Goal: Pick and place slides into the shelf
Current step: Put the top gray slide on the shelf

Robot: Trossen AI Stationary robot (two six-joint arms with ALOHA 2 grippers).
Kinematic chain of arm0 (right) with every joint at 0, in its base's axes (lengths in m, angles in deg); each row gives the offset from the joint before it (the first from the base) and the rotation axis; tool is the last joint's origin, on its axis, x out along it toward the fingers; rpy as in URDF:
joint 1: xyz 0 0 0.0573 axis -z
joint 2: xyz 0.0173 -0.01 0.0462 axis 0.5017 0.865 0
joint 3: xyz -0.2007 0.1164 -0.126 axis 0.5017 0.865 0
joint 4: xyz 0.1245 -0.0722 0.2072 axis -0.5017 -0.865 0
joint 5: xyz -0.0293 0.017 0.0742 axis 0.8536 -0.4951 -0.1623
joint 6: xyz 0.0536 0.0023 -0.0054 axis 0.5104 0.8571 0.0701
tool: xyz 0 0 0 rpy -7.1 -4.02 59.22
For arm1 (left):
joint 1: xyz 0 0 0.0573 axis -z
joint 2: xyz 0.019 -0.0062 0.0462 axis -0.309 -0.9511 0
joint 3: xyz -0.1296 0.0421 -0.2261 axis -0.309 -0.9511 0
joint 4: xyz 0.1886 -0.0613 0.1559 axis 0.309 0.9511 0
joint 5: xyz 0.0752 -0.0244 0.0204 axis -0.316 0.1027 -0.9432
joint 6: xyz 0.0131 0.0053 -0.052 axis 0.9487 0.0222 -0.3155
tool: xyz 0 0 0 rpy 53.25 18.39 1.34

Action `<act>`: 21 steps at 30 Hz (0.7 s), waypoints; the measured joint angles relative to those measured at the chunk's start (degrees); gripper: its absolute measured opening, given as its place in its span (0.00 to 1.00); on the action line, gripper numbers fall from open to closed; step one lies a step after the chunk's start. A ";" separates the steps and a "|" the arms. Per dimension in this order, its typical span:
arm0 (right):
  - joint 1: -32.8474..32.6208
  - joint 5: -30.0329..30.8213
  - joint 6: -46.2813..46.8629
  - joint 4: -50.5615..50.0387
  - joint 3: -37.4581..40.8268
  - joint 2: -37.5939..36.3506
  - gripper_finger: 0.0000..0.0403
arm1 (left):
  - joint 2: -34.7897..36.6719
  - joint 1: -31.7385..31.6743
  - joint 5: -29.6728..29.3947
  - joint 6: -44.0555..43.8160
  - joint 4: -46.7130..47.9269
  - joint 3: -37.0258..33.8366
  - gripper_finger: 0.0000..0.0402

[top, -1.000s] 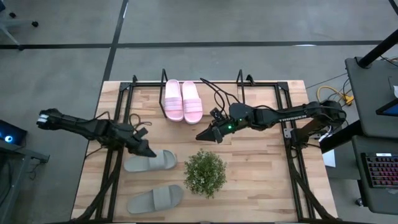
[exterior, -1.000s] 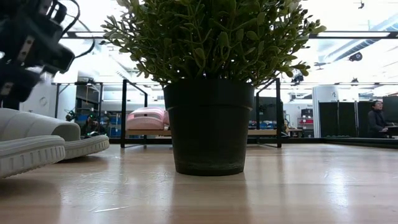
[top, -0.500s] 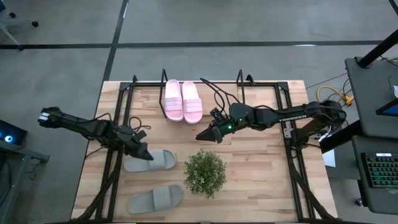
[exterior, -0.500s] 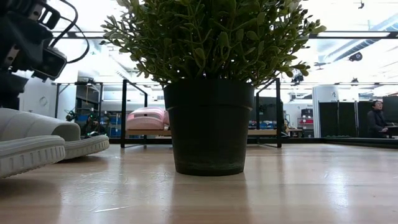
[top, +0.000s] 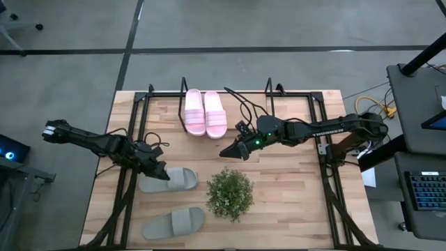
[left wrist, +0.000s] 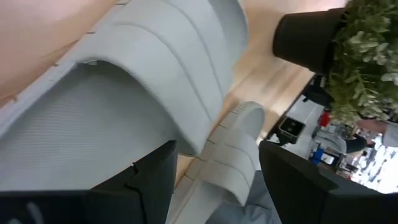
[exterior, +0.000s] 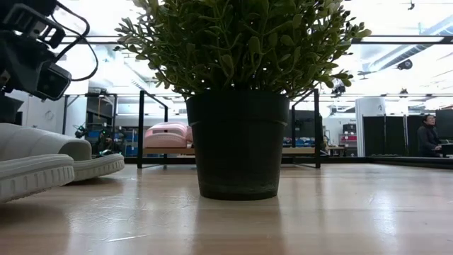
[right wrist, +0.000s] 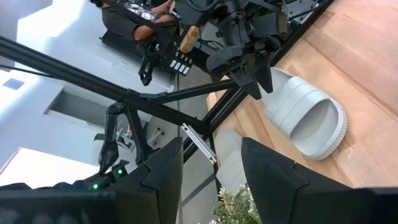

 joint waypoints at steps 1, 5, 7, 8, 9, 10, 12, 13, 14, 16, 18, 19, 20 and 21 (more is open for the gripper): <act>0.00 0.02 0.00 0.00 0.00 0.00 0.39 | -0.53 0.00 0.00 0.08 -0.04 -0.02 0.53; -0.02 0.02 0.43 0.00 0.00 0.00 0.39 | -2.09 0.00 -0.15 0.31 -0.10 -0.04 0.53; -0.02 0.02 0.44 0.00 0.00 0.00 0.39 | -2.83 0.00 -0.85 0.69 -0.10 -0.06 0.53; -0.02 0.02 0.42 -0.01 0.00 0.00 0.39 | -3.24 0.00 -1.35 0.96 -0.11 -0.07 0.53; -0.03 0.04 0.42 0.00 0.00 0.00 0.39 | -3.61 0.00 -1.70 1.17 -0.12 -0.07 0.53; -0.02 0.06 0.42 0.00 0.00 0.00 0.39 | -3.97 0.00 -2.35 1.42 -0.13 -0.07 0.53; -0.03 0.08 0.44 0.00 0.00 0.00 0.39 | -4.76 0.00 -3.20 1.48 -0.19 -0.07 0.53; -0.07 0.09 0.42 0.00 0.00 0.00 0.39 | -5.18 0.00 -3.88 1.47 -0.17 -0.07 0.53; -0.12 0.10 0.42 0.00 0.00 0.00 0.39 | -5.60 0.00 -4.42 1.47 -0.30 -0.07 0.53; -0.17 0.13 0.42 0.00 0.00 0.00 0.39 | -6.41 0.00 -4.94 1.50 -1.24 -0.07 0.53; -0.17 0.13 0.42 0.00 0.00 0.00 0.39 | -7.14 0.00 -5.57 1.49 -2.15 -0.10 0.53; -0.17 0.15 0.41 0.00 0.00 0.00 0.39 | -7.53 0.00 -5.89 1.50 -3.01 -0.13 0.53; -0.17 0.24 0.39 0.00 0.00 0.00 0.39 | -7.91 0.00 -6.22 1.49 -3.96 -0.13 0.53; -0.17 0.43 0.37 0.00 0.00 0.00 0.39 | -8.29 0.00 -6.63 1.49 -4.86 -0.13 0.53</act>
